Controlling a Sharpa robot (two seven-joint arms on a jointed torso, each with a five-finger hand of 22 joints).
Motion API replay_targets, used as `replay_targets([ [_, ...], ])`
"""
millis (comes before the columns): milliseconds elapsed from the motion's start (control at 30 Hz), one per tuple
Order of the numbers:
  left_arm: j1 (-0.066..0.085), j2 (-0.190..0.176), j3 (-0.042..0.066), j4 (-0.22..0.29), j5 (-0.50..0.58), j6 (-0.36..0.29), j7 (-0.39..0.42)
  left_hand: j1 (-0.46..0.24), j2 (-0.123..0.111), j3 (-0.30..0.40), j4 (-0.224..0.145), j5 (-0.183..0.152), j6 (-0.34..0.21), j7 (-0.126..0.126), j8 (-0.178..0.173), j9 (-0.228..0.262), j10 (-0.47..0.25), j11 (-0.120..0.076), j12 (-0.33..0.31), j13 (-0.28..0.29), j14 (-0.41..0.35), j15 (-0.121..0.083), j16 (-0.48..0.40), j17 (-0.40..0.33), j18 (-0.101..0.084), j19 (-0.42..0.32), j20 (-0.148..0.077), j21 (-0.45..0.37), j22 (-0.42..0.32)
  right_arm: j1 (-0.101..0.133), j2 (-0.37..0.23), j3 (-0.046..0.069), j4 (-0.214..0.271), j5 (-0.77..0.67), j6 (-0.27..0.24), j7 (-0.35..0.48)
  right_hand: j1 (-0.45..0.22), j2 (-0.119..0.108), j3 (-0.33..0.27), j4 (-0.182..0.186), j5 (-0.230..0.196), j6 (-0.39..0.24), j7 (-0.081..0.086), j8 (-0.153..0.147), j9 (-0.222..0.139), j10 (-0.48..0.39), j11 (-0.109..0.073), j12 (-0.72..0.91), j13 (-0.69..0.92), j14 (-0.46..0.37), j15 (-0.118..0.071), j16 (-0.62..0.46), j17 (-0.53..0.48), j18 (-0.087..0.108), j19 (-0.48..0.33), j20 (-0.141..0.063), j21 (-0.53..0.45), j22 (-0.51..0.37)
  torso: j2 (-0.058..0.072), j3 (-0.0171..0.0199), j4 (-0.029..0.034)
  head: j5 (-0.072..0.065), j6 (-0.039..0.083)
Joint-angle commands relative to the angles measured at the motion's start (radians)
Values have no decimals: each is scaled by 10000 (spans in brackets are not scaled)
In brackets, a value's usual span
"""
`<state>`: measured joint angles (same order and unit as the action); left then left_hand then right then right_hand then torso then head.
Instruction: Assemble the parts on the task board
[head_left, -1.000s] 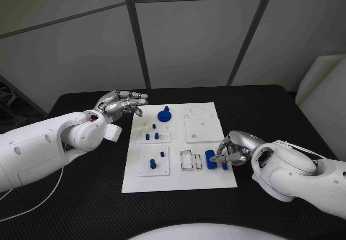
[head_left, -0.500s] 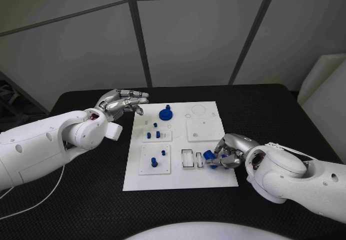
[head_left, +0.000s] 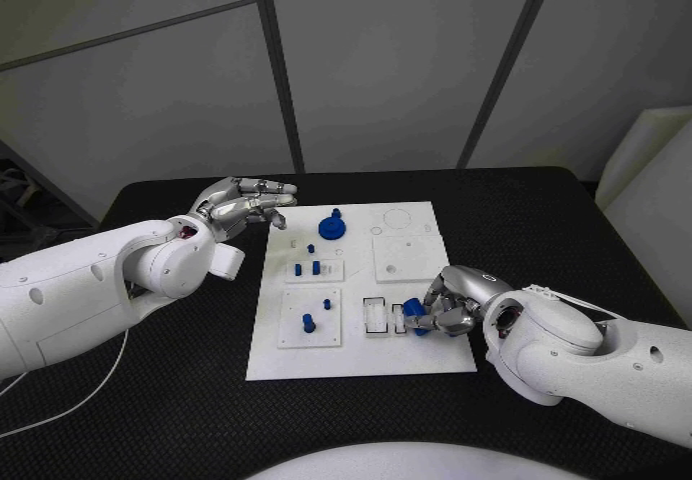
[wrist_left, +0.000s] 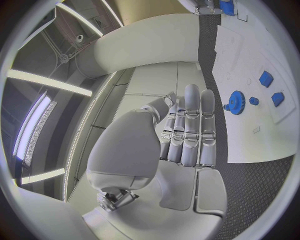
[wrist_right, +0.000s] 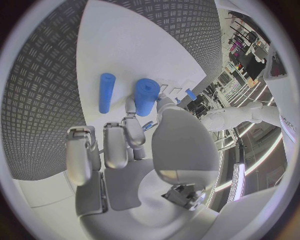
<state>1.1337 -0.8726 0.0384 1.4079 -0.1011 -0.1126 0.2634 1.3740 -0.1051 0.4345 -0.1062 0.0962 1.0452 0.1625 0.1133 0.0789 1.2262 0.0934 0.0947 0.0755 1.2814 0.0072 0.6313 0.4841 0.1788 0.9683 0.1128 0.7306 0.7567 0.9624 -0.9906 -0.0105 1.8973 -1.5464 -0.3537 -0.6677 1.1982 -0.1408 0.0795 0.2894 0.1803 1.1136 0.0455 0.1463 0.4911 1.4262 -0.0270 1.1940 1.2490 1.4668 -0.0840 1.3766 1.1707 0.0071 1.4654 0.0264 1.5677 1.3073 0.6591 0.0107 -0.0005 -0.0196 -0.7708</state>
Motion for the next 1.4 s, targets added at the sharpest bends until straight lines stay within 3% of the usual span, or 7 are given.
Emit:
replay_targets([
  [33,10,-15,8,30,43,99,54,-48,91,-8,-50,17,21,8,-30,7,-52,-21,-19,12,5,4,-38,12,39,65,5,-60,-16,-34,-61,-25,142,53,-1038,247,157,154,83,6,161,103,-7,49,139,133,-21,132,129,373,-104,78,43,-71,1054,-73,31,2635,-8,8,-15,21,28],
  [233,8,-14,8,24,43,103,54,-48,91,-8,-50,17,21,8,-30,7,-52,-21,-19,12,5,4,-38,12,39,65,5,-60,-16,-36,-236,-19,477,283,-2035,535,240,202,125,10,585,200,-62,62,345,185,-70,238,260,378,-145,107,88,-71,1054,-112,31,2635,-17,-4,1,-24,75],
  [500,6,-18,8,38,43,102,52,-62,103,-10,-47,17,18,9,-32,7,-57,-20,-20,12,7,6,-40,14,39,66,7,-66,-19,-33,-156,-13,668,727,-2525,704,264,179,129,11,876,200,-72,33,452,192,-84,246,297,375,-158,108,87,-71,1054,-129,31,2635,4,-4,10,-11,128],
  [733,6,-12,8,53,43,103,46,-62,103,-10,-47,17,18,9,-32,7,-57,-20,-20,12,7,6,-40,14,39,66,7,-66,-19,-31,230,-12,430,1111,-1766,587,-68,209,50,47,916,225,-75,-6,576,167,-83,171,274,356,-157,74,19,-71,1054,-131,31,2635,0,-18,8,-2,127],
  [967,6,1,8,75,43,109,40,-62,103,-10,-47,17,18,9,-32,7,-57,-20,-20,12,7,6,-40,14,39,66,7,-66,-19,-30,742,-12,111,1318,-1007,348,-525,278,0,55,857,397,-129,-1,765,160,-120,114,280,346,-180,50,-17,-71,1054,-148,31,2635,6,-6,21,6,117],
  [1267,7,1,8,81,43,117,30,-62,103,-10,-47,17,18,9,-32,7,-57,-20,-20,12,7,6,-40,14,39,66,7,-66,-19,-29,1101,-9,-103,1190,-901,73,-969,207,-61,56,718,731,-246,99,1087,188,-211,87,317,357,-252,71,33,-71,1054,-209,31,2635,7,4,-11,58,78],
  [1400,7,3,8,80,43,123,21,-62,103,-10,-47,17,18,9,-32,7,-57,-20,-20,12,7,6,-40,14,39,66,7,-66,-19,-29,1156,-9,-155,1087,-1016,62,-1194,121,-99,54,192,777,-276,92,1316,175,-241,-6,287,344,-283,41,-18,-71,1054,-246,31,2635,8,3,-6,59,73],
])
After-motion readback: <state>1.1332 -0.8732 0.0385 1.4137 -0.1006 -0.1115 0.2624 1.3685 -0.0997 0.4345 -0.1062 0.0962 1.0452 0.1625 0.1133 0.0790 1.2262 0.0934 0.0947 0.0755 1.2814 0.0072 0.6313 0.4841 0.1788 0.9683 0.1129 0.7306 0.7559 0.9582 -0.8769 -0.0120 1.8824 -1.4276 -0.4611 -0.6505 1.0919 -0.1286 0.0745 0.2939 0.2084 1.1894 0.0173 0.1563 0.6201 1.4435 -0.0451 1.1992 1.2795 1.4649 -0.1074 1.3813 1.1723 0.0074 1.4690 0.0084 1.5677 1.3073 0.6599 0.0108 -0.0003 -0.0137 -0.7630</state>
